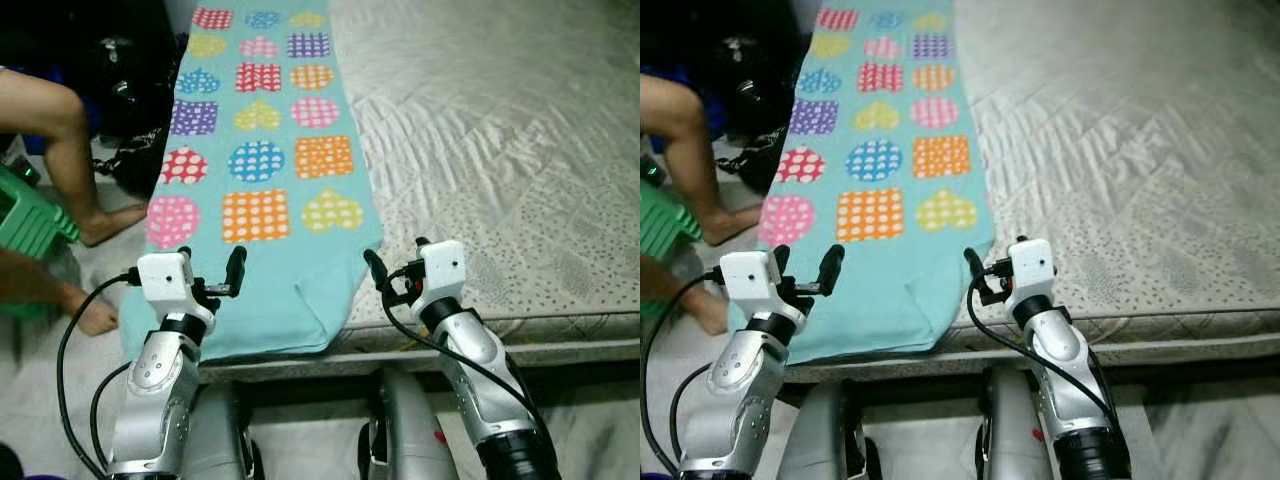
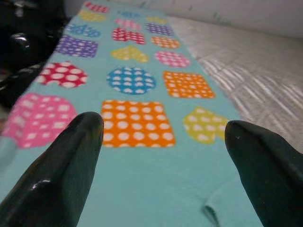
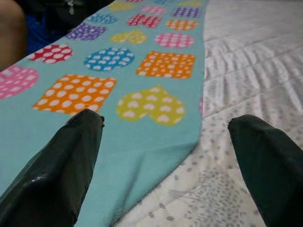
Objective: Clean up the room
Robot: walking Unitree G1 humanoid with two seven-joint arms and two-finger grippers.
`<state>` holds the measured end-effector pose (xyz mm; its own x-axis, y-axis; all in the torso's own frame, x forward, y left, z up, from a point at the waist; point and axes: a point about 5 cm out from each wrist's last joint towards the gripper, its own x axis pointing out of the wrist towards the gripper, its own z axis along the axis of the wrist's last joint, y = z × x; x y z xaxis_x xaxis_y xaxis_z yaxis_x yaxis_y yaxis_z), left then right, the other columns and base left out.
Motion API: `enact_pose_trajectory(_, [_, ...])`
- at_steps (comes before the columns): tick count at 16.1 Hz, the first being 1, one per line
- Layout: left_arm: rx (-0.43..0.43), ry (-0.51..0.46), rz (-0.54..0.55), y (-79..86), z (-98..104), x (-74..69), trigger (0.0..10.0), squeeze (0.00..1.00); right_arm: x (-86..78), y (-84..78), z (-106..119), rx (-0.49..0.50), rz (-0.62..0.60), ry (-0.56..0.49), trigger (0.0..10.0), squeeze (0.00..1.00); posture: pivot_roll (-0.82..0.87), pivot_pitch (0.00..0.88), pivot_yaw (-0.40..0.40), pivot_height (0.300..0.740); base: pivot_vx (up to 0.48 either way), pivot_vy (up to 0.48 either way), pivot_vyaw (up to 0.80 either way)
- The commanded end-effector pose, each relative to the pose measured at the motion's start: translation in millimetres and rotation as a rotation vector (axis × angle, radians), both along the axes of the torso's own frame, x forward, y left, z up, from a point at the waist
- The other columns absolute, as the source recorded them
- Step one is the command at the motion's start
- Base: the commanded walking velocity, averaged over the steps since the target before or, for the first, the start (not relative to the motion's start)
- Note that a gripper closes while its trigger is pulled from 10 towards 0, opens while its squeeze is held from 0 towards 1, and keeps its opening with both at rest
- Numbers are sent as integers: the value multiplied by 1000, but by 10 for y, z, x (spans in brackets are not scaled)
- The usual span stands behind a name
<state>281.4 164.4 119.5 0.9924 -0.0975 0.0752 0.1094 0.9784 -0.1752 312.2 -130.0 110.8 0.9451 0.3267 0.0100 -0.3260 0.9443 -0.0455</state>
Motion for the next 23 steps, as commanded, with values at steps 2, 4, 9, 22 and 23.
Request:
enact_pose_trajectory(2, [5,24,-3,16,-49,-30,10000,0,-81,224,-159,-28,183,115,10000,0,-30,180,1,585,0,0,0])
enact_pose_trajectory(4, [9,29,-5,17,-55,-47,10000,0,-177,423,-270,-120,360,171,10000,0,-18,192,-6,585,0,0,0])
enact_pose_trajectory(9, [3,41,7,61,-71,-98,10000,0,-115,377,-226,-80,256,149,10000,0,-9,205,-9,585,0,0,0])
enact_pose_trajectory(22, [-2,37,-15,28,-57,-49,10000,0,60,102,-128,-45,-18,100,10000,0,-20,202,-1,585,0,311,0])
enact_pose_trajectory(23, [0,39,-13,29,-59,-50,10000,0,61,102,-127,-44,-17,100,10000,0,-20,202,-1,585,0,405,0])
